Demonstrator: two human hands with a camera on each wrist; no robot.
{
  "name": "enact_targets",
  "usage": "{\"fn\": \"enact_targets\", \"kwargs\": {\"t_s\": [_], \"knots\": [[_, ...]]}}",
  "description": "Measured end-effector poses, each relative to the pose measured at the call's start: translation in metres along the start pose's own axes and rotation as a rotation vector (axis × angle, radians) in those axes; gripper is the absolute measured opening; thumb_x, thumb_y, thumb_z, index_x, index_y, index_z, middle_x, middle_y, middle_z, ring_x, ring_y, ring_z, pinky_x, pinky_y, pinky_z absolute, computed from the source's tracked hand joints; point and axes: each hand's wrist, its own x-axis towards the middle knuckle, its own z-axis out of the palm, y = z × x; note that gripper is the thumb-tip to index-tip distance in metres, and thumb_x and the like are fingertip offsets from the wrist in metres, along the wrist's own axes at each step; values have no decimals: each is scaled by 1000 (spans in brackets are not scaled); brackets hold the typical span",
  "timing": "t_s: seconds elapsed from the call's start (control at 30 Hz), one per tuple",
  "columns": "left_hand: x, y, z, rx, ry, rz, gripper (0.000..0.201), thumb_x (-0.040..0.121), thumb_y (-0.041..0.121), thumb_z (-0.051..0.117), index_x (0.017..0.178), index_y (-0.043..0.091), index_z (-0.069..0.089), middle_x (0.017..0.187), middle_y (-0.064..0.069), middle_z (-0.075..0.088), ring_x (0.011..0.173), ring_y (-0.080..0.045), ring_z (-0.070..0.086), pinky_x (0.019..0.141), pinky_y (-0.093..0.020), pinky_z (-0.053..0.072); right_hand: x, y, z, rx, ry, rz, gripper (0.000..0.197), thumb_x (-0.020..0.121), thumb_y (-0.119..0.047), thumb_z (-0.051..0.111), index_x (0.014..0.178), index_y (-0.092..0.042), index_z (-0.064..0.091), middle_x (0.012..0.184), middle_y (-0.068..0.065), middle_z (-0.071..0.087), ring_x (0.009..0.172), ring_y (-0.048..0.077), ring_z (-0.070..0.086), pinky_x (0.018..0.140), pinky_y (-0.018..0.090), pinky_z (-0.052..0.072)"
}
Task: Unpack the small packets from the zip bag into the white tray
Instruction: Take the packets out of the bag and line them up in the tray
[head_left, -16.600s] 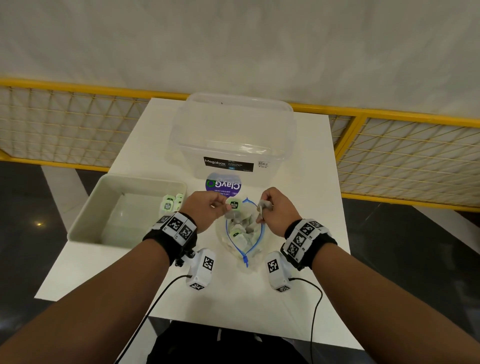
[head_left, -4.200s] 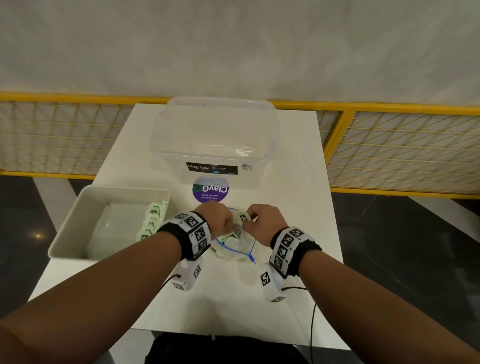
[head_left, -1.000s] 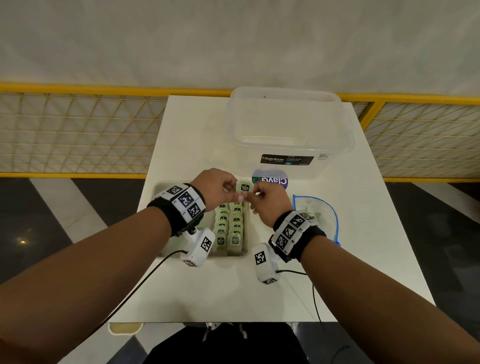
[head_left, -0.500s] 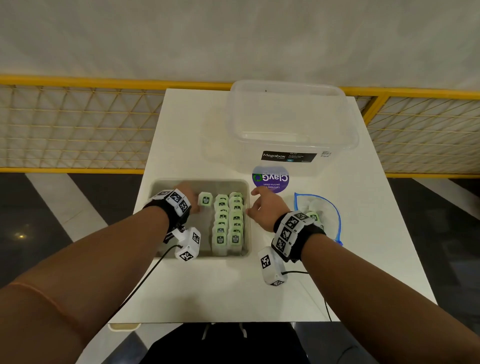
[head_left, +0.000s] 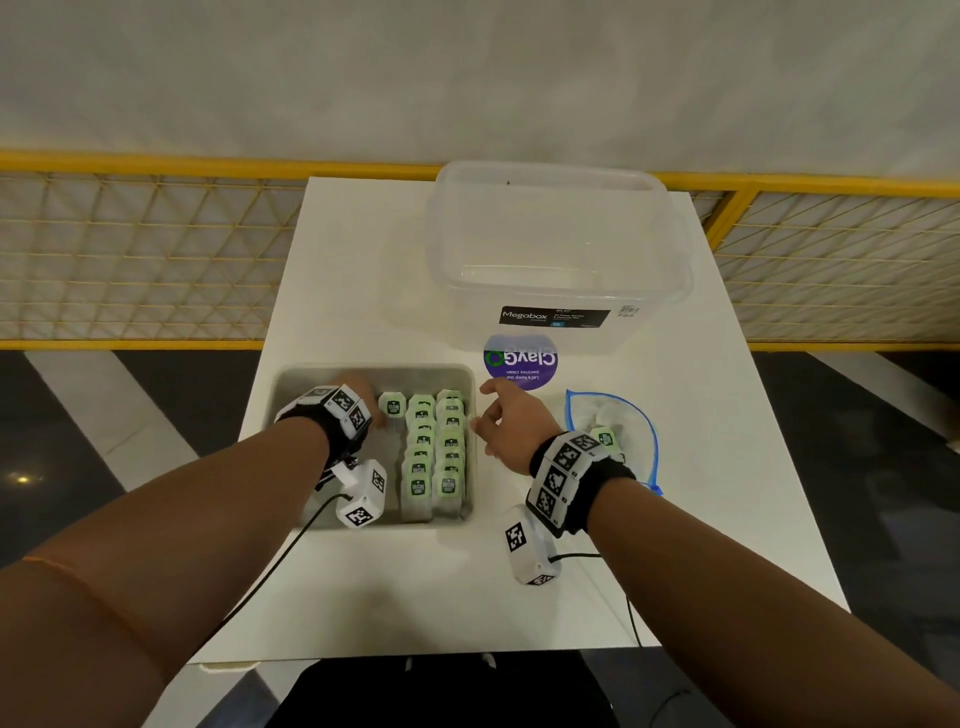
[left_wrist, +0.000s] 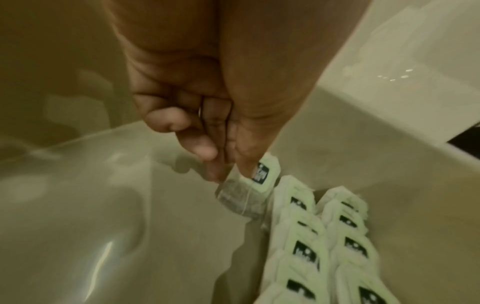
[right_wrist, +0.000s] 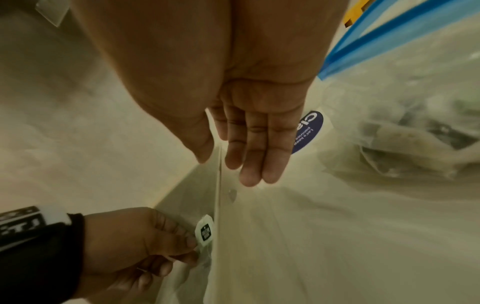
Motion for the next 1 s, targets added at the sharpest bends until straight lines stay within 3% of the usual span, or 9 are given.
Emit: {"fn": "enact_targets", "kwargs": {"t_s": [0.1,0.2,0.3,0.43,0.5,0.57,0.73,0.9,1.0], "knots": [[-69,19,-46,-21,68,14,28,84,41,64,88,13,67,82,-5,64,74,-23,61,63,-26,44,-6,7,-23,6,41,-29,31,94,-18,56,124,-17,50,87,-2,62,81,24,68,73,30,52],[-112,47,-78,-110,157,32,28,82,40,65,84,13,60,87,-7,65,76,-26,59,66,-28,47,-12,23,-54,-92,153,-54,21,91,-17,56,111,-18,61,90,-6,60,81,18,61,75,26,46],[-137,95,-102,-175,238,237,27,88,37,56,97,14,68,101,-3,68,93,-24,62,83,-31,50,-20,47,-85,-215,227,3,15,88,-18,56,101,-20,64,92,-2,63,87,20,60,75,25,42],[-165,175,-111,-367,333,521,16,88,27,62,100,20,71,100,0,71,96,-20,64,90,-31,49,-35,77,-115,-471,140,148,19,88,-27,56,102,-20,65,110,7,55,91,27,61,78,30,48],[-167,213,-104,-425,284,598,15,89,24,62,101,20,71,97,2,71,91,-16,65,89,-30,50,-40,91,-120,-599,33,224,26,86,-31,57,108,-20,64,114,8,48,84,28,58,82,34,51],[-165,246,-94,-407,216,637,19,91,20,60,106,17,70,100,0,71,93,-16,65,89,-28,50,-44,104,-119,-658,-33,261,35,82,-35,61,113,-20,59,115,8,43,78,26,53,78,33,50],[-141,276,-53,-346,124,477,21,86,22,63,105,16,70,106,-5,71,100,-23,64,89,-30,50,-44,132,-119,-587,-100,265,53,78,-33,69,122,-17,45,118,9,46,100,31,58,79,38,50],[-129,269,-18,-316,97,300,26,81,39,70,91,16,71,89,-2,71,86,-22,64,80,-31,51,-36,157,-120,-510,-106,169,41,84,-12,62,122,-16,49,121,10,52,106,31,58,89,36,50],[-130,270,-13,-329,73,248,33,81,46,68,83,13,69,81,-4,68,80,-22,62,75,-31,50,-33,165,-122,-436,-112,147,37,83,-8,63,117,-17,55,118,8,59,105,27,58,86,31,48]]}}
